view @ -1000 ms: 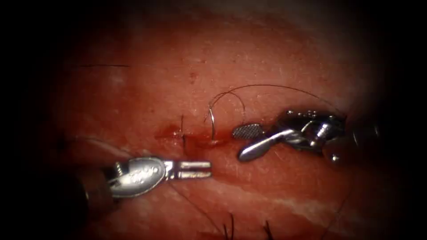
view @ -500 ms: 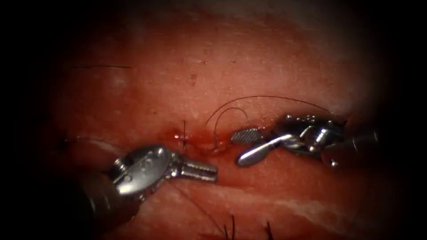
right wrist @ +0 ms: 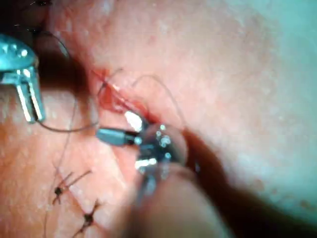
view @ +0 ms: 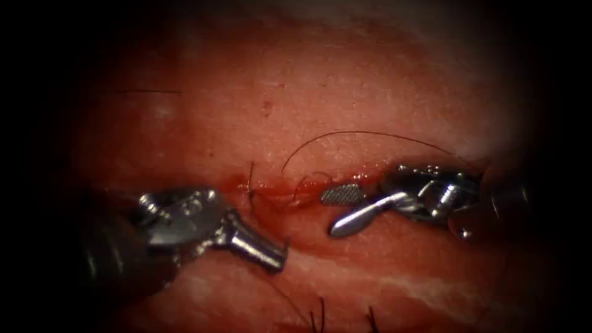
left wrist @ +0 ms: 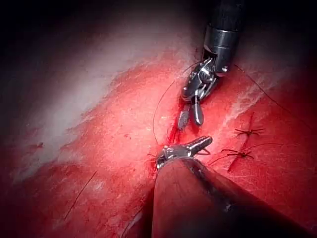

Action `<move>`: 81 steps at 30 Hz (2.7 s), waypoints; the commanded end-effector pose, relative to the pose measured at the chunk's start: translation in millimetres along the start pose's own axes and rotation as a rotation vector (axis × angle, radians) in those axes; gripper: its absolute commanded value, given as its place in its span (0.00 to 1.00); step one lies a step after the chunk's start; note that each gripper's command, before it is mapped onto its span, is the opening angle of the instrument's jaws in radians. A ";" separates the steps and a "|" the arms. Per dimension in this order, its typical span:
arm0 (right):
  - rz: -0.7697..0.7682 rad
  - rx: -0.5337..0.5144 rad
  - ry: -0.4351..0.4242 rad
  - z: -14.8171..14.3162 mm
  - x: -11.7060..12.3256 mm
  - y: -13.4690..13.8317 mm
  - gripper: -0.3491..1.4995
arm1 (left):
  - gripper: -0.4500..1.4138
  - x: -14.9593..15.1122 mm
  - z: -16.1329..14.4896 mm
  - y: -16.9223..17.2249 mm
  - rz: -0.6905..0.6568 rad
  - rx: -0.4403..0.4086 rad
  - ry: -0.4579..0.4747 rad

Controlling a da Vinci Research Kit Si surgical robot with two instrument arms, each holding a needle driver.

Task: Wound Closure

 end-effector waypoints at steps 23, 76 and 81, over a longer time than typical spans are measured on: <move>-0.502 0.030 -0.033 8.8 -5.7 -0.8 0.76 | 0.00 1.4 -1.0 5.2 0.068 0.015 0.019; -0.356 -0.062 -0.003 4.9 1.0 -10.8 0.98 | 0.00 0.2 -10.1 6.9 0.582 0.629 -0.043; -0.469 -0.074 0.021 4.1 0.9 -8.6 0.98 | 0.00 0.3 -12.2 7.5 0.578 0.635 -0.021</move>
